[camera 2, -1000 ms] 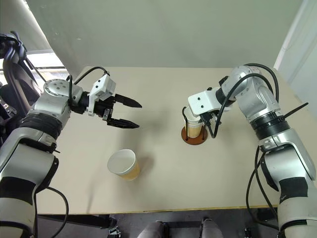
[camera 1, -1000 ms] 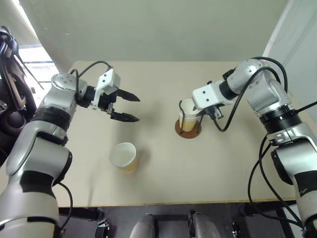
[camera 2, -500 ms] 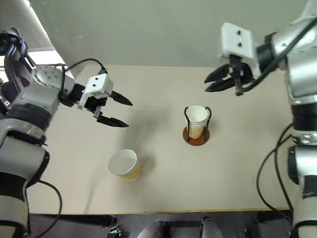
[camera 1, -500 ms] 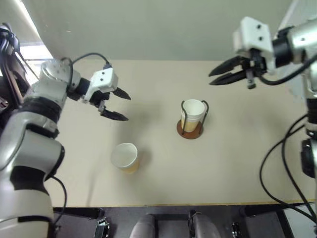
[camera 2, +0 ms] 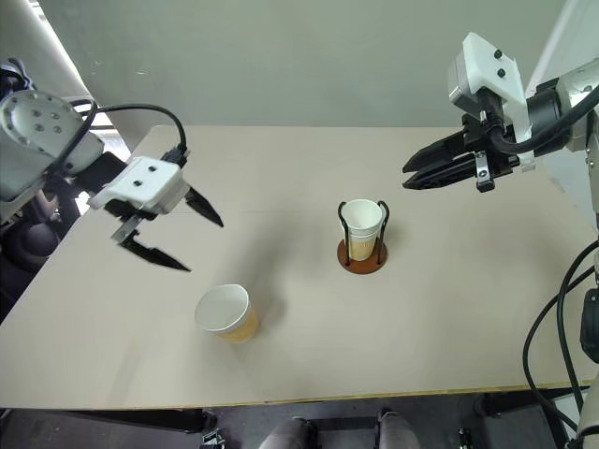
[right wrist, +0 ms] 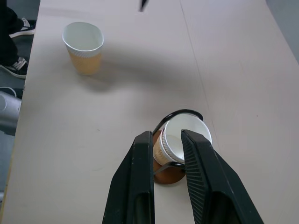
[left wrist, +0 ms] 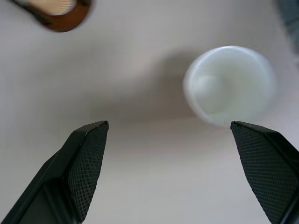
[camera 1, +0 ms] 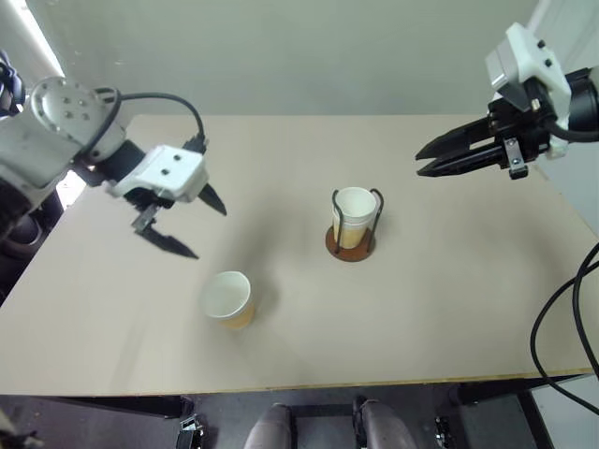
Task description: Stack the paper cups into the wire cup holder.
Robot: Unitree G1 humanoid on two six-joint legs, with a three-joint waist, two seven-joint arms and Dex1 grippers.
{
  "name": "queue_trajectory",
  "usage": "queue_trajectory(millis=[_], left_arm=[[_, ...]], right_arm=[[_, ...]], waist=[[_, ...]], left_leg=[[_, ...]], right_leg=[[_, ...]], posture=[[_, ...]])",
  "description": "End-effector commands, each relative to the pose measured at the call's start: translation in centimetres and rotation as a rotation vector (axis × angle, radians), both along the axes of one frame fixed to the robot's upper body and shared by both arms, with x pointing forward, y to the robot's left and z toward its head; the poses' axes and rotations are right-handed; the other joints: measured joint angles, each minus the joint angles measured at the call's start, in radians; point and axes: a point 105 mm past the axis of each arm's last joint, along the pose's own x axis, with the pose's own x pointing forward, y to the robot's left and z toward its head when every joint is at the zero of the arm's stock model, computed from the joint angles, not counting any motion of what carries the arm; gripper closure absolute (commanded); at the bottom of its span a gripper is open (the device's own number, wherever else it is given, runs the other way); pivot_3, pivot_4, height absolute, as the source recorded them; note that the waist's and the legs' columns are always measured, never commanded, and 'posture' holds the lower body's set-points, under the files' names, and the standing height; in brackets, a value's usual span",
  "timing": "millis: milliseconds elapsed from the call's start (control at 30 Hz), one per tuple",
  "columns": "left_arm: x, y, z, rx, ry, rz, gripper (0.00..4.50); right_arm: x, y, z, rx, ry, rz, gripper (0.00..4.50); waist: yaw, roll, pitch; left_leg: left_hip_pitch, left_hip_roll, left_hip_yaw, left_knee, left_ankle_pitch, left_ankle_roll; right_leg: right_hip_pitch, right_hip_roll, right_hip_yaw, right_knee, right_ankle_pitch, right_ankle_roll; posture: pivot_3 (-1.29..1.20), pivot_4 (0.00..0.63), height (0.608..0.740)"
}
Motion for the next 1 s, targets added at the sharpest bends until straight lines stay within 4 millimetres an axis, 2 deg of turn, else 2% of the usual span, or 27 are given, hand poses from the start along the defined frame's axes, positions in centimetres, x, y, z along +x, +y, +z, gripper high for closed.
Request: queue_trajectory(millis=[33,133,233,333,533,800,1000], left_arm=[[-1.9,-0.1,0.7,0.029,0.025,-0.041,0.00],[-2.7,0.0,0.9,0.051,0.026,-0.044,0.00],[-3.8,0.4,0.6,0.097,0.017,-0.069,0.00],[-4.0,0.2,0.2,0.140,0.012,-0.106,0.00],[-4.3,0.2,-1.3,0.194,0.040,-0.161,0.00],[-6.0,0.6,-3.4,0.229,0.094,-0.219,0.00],[-6.8,1.5,-4.8,0.259,0.119,-0.249,0.00]], right_arm=[[-0.2,-0.4,1.2,-0.005,-0.047,0.003,3.62],[0.0,-0.6,1.2,-0.010,-0.046,-0.002,3.62],[0.2,-0.9,1.2,-0.016,-0.045,-0.007,3.62],[0.5,-1.0,1.2,-0.019,-0.044,-0.011,3.62],[0.6,-0.9,1.4,-0.026,-0.045,-0.006,3.62],[0.7,-1.1,1.4,-0.047,-0.045,-0.013,3.62],[0.8,-0.9,1.4,-0.047,-0.044,-0.008,3.62]], waist=[[0.001,0.000,0.000],[0.003,0.000,0.000],[0.000,0.000,0.000],[0.000,0.000,0.000],[-0.001,0.000,0.000],[-0.001,0.000,0.000],[-0.001,0.000,0.000]], left_leg=[[-0.001,-0.001,-0.002,0.001,0.000,-0.002],[0.001,-0.001,-0.003,0.001,-0.001,-0.004],[0.003,-0.001,-0.004,-0.001,-0.001,-0.004],[0.005,0.000,-0.004,-0.001,-0.002,-0.005],[0.005,-0.001,-0.009,-0.001,-0.002,-0.006],[0.005,-0.001,-0.014,-0.002,-0.003,-0.008],[0.005,-0.001,-0.016,-0.002,-0.004,-0.009]], right_leg=[[0.000,0.002,0.001,0.003,-0.003,-0.003],[-0.003,0.003,0.000,0.010,-0.009,-0.012],[-0.002,0.003,0.001,0.013,-0.013,-0.013],[-0.001,0.004,0.001,0.014,-0.014,-0.011],[0.000,0.004,0.000,0.014,-0.015,-0.011],[0.001,0.006,-0.002,0.015,-0.016,-0.012],[0.001,0.008,-0.003,0.016,-0.017,-0.013]], posture=[[0.00,0.150,0.740],[0.00,0.150,0.740],[0.00,0.150,0.740],[0.00,0.150,0.740],[0.00,0.150,0.740],[0.00,0.150,0.740],[0.00,0.150,0.740]])
